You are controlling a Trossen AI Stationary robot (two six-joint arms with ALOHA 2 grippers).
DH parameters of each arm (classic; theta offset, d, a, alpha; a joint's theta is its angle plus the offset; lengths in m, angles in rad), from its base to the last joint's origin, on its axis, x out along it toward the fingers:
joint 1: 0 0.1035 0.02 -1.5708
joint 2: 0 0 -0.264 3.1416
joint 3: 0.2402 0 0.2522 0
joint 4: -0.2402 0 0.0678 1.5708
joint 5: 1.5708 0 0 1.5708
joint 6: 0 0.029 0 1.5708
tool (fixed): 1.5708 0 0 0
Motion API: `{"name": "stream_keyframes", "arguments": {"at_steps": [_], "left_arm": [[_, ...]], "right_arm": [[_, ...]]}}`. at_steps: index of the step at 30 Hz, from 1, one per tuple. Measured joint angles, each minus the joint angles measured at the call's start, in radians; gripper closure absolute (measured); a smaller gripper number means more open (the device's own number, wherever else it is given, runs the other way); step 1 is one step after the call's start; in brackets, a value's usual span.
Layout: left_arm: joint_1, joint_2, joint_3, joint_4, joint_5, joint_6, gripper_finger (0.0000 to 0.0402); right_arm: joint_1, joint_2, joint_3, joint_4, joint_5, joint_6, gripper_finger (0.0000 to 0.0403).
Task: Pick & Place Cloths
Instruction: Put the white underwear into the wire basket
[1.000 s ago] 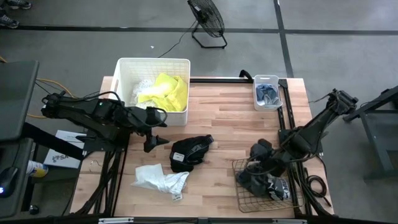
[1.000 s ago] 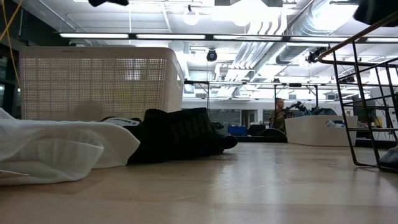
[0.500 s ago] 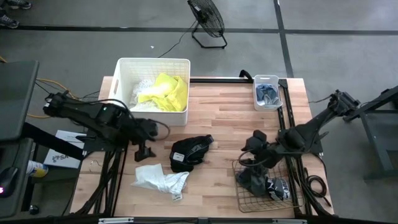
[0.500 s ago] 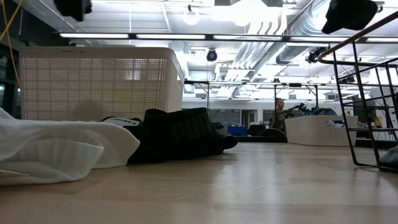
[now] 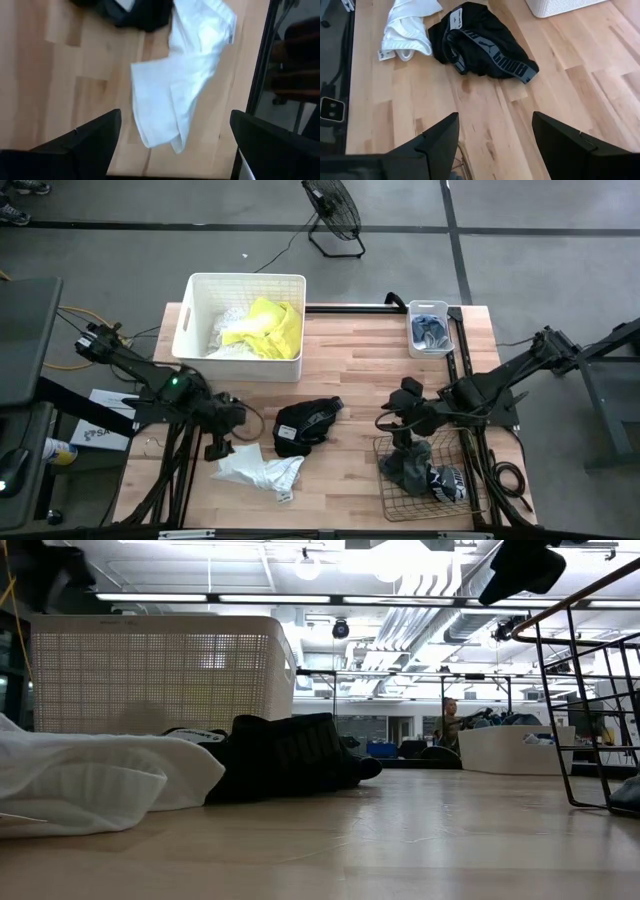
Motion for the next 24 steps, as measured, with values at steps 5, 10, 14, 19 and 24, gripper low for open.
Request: {"name": "stream_keyframes", "arguments": {"at_steps": [5, 10, 14, 19, 24], "left_arm": [[-0.068, 0.000, -0.087, 0.096, 0.024, -0.007, 0.0034], [-0.139, 0.010, -0.175, 0.217, 0.034, -0.006, 0.0034], [-0.184, 0.053, -0.210, 0.233, 0.034, 0.017, 0.0034], [-0.218, 0.158, -0.214, 0.253, 0.003, 0.183, 0.0034], [-0.216, 0.274, -0.214, 0.327, -0.025, 0.323, 0.0034]], "right_arm": [[-0.016, 0.000, 0.000, 0.005, 0.000, -0.041, 0.0160], [-0.019, 0.000, 0.000, 0.004, 0.000, -0.072, 0.0160], [-0.019, 0.000, 0.000, 0.003, 0.000, -0.091, 0.0160], [-0.019, 0.000, 0.000, 0.002, 0.007, -0.096, 0.0160], [-0.019, 0.000, 0.000, -0.002, 0.007, -0.095, 0.0160]]}}
